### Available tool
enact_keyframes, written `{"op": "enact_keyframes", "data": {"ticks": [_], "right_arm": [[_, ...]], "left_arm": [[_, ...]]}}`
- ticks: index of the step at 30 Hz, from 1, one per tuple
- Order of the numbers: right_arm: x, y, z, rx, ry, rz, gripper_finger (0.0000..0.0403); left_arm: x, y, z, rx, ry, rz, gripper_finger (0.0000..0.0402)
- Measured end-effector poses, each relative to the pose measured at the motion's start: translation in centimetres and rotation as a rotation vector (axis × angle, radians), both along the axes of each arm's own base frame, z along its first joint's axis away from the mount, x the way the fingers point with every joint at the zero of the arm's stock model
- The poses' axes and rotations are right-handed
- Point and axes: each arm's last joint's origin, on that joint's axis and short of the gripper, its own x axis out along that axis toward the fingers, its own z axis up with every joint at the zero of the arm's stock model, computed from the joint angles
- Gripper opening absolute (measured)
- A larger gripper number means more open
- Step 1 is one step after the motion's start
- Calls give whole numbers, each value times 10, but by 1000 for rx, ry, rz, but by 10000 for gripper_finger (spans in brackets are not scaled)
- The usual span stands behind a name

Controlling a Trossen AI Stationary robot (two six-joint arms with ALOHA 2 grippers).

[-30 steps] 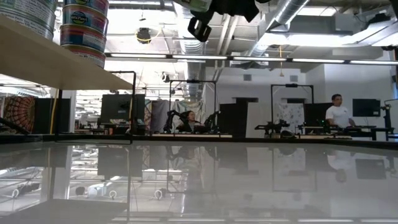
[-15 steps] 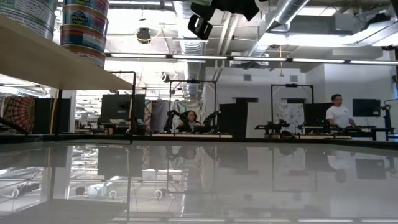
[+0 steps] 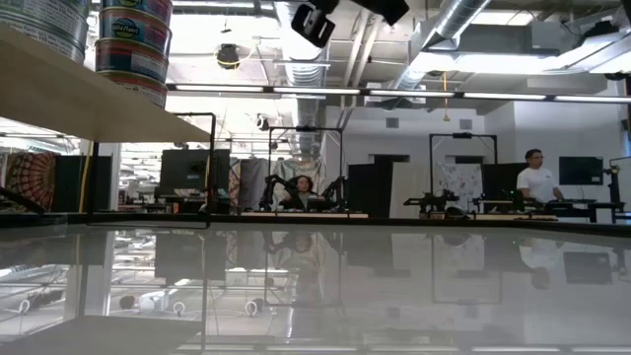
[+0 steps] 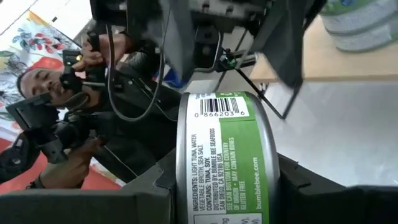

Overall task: Stack canned seafood by type on shelf
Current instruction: Stack the green tuna can on top of the green tuna can on the shelf

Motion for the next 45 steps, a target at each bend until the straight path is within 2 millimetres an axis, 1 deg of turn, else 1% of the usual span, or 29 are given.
{"op": "enact_keyframes", "data": {"ticks": [4, 9, 14, 17, 20, 24, 29, 35, 39, 41, 45], "right_arm": [[2, 2, 5, 17, -25, -4, 152], [3, 3, 6, 14, -35, -11, 152], [3, 2, 6, 11, -43, -18, 171], [4, 2, 9, 19, -63, -21, 162], [5, 2, 10, 19, -69, -22, 152], [5, 1, 10, 19, -69, -25, 153], [5, 1, 9, 18, -64, -36, 187], [7, 0, 13, 29, -79, -78, 201], [7, -2, 16, 46, -81, -77, 221], [4, -6, 24, 61, -91, -61, 234], [-7, -15, 50, 53, -167, -78, 259]], "left_arm": [[4, -4, 5, 7, 5, -74, 306], [7, -4, 9, 23, -7, -89, 306], [12, 1, 9, 22, 19, -138, 306], [16, 6, 9, 25, 44, -168, 304], [19, 11, 8, 34, 57, -169, 280], [21, 14, 8, 38, 61, -158, 220], [21, 15, 8, 36, 63, -162, 133], [18, 13, 10, -9, 34, -161, 129], [12, 6, 13, -59, 5, -186, 129], [7, 2, 17, -91, -24, -210, 129], [-14, -4, 32, -198, -105, -257, 129]]}}
